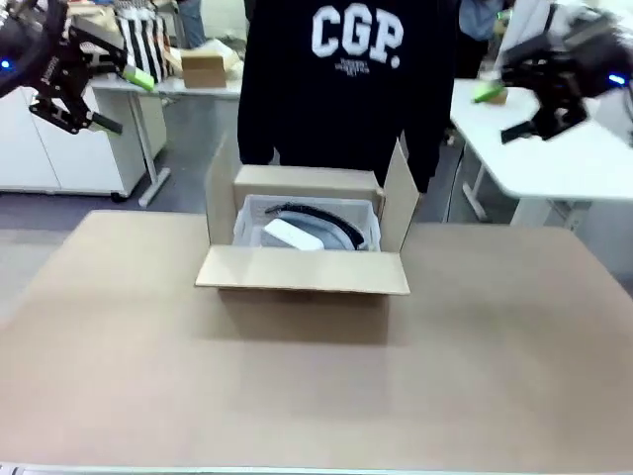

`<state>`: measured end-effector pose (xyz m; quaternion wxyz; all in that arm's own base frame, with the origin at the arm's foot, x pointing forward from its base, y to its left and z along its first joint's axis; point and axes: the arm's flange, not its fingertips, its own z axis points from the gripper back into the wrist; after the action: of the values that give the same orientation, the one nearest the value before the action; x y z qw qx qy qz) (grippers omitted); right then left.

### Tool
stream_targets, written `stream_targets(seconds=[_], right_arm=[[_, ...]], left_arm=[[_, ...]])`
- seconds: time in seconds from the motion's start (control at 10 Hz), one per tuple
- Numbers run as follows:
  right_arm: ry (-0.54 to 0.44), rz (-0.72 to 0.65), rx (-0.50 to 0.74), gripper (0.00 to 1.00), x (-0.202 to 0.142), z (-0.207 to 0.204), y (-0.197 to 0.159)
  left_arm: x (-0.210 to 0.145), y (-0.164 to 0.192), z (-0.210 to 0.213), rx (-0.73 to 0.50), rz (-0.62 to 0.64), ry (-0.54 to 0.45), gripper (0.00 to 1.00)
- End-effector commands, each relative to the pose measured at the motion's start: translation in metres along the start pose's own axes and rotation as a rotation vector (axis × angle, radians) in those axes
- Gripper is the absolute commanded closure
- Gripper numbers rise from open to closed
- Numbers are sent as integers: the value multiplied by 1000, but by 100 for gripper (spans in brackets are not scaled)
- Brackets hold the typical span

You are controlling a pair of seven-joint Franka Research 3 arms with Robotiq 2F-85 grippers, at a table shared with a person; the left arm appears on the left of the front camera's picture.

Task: Pack the gift set into the box.
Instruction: Lift both hands away from the flaps of the Package Box, then press and hold the closed box until the human finishes sealing it.

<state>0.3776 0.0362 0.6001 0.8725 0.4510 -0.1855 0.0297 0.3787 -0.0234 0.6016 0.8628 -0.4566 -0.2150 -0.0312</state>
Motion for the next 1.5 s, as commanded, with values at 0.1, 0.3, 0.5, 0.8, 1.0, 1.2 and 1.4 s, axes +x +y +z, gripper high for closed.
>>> stream_targets(seconds=[0.1,0.3,0.5,0.8,1.0,1.2,1.4], right_arm=[[65,-138,481,0,-27,31,-85],[31,-298,442,0,-22,12,-119],[15,-109,471,0,-43,50,-74],[15,-109,471,0,-43,50,-74],[15,-109,471,0,-43,50,-74],[15,-109,471,0,-43,50,-74],[15,-109,471,0,-43,50,-74]], left_arm=[[-21,60,18,-428,11,92,0],[-9,101,12,-469,195,53,0],[-34,44,35,-440,-13,23,0],[-34,44,35,-440,-13,23,0],[-34,44,35,-440,-13,23,0],[-34,44,35,-440,-13,23,0],[-34,44,35,-440,-13,23,0]])
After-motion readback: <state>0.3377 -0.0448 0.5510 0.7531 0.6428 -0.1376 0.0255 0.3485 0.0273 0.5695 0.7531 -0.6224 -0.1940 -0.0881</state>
